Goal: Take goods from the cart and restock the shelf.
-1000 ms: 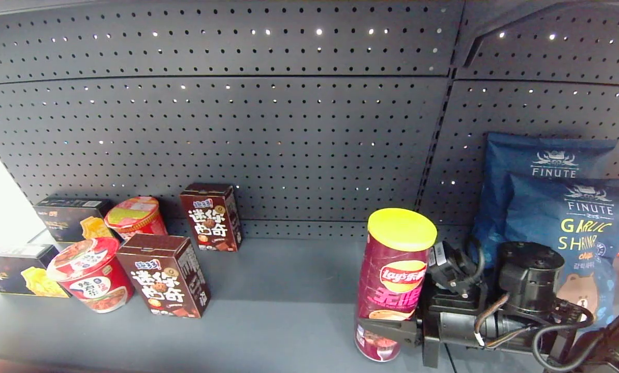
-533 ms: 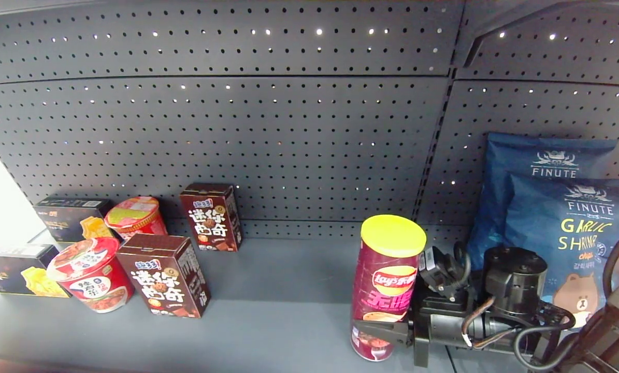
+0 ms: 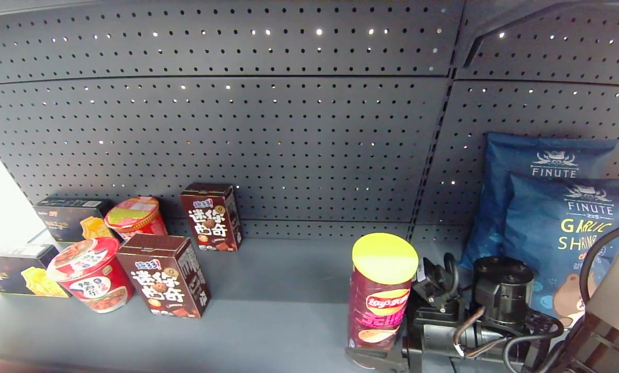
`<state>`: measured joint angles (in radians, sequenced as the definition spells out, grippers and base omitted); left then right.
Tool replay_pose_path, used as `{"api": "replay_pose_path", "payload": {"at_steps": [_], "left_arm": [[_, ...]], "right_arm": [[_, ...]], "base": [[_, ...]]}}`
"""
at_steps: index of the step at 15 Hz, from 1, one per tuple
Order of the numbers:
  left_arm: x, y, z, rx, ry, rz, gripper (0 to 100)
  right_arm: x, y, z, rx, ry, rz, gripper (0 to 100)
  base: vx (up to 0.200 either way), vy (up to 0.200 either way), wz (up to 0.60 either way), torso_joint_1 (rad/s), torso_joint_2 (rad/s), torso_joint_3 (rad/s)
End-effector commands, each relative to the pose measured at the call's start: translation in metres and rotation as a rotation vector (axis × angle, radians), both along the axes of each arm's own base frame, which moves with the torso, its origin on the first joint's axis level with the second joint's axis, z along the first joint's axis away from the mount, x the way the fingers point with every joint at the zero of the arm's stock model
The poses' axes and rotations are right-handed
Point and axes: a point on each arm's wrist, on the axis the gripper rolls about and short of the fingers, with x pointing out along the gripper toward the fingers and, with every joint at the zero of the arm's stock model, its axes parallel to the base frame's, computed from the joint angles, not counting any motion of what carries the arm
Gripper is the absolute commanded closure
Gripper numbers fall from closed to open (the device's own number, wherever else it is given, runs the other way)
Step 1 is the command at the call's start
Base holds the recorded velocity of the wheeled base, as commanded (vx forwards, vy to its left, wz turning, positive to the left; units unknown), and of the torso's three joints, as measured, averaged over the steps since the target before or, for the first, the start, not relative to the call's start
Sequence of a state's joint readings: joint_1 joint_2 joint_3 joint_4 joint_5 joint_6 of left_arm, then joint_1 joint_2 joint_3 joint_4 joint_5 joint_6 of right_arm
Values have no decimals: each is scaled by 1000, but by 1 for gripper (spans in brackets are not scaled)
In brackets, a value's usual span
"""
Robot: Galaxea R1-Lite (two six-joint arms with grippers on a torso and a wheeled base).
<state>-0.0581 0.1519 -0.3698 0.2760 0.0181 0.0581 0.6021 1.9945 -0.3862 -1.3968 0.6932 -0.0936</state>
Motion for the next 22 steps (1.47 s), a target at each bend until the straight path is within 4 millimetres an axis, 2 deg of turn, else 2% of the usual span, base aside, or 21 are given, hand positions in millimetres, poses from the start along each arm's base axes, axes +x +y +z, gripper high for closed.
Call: {"api": "replay_pose_path", "payload": {"at_steps": [1, 3, 6, 8, 12, 14, 16, 19, 22], "left_arm": [[0, 0, 0, -1, -3, 0, 100], [0, 0, 0, 0, -3, 0, 100], [-1, 0, 0, 0, -7, 2, 100], [-4, 0, -1, -1, -27, 2, 100], [-8, 1, 5, 21, -63, 13, 100], [-7, 0, 5, 69, -56, -1, 100], [-7, 0, 4, 72, -57, -8, 100], [-6, 0, -6, 73, -38, -8, 100], [-9, 0, -8, 70, -63, -5, 100]], "right_arm": [[-4, -2, 0, -5, 6, 2, 0], [-13, -10, 4, -7, 7, -5, 0], [-41, -30, 15, -8, 10, -11, 0], [-66, -54, 20, -13, 18, -39, 0], [-111, -98, 57, 61, -115, -200, 0], [-134, -119, 62, 55, -114, -272, 0], [-152, -127, 63, 23, -70, -277, 0], [-158, -129, 69, -37, 24, -265, 0], [-141, -116, 76, -69, 53, -216, 0]], "base": [[0, 0, 0, 0, 0, 0], [0, 0, 0, 0, 0, 0], [0, 0, 0, 0, 0, 0], [0, 0, 0, 0, 0, 0], [0, 0, 0, 0, 0, 0], [0, 0, 0, 0, 0, 0], [0, 0, 0, 0, 0, 0], [0, 0, 0, 0, 0, 0], [0, 0, 0, 0, 0, 0]]}}
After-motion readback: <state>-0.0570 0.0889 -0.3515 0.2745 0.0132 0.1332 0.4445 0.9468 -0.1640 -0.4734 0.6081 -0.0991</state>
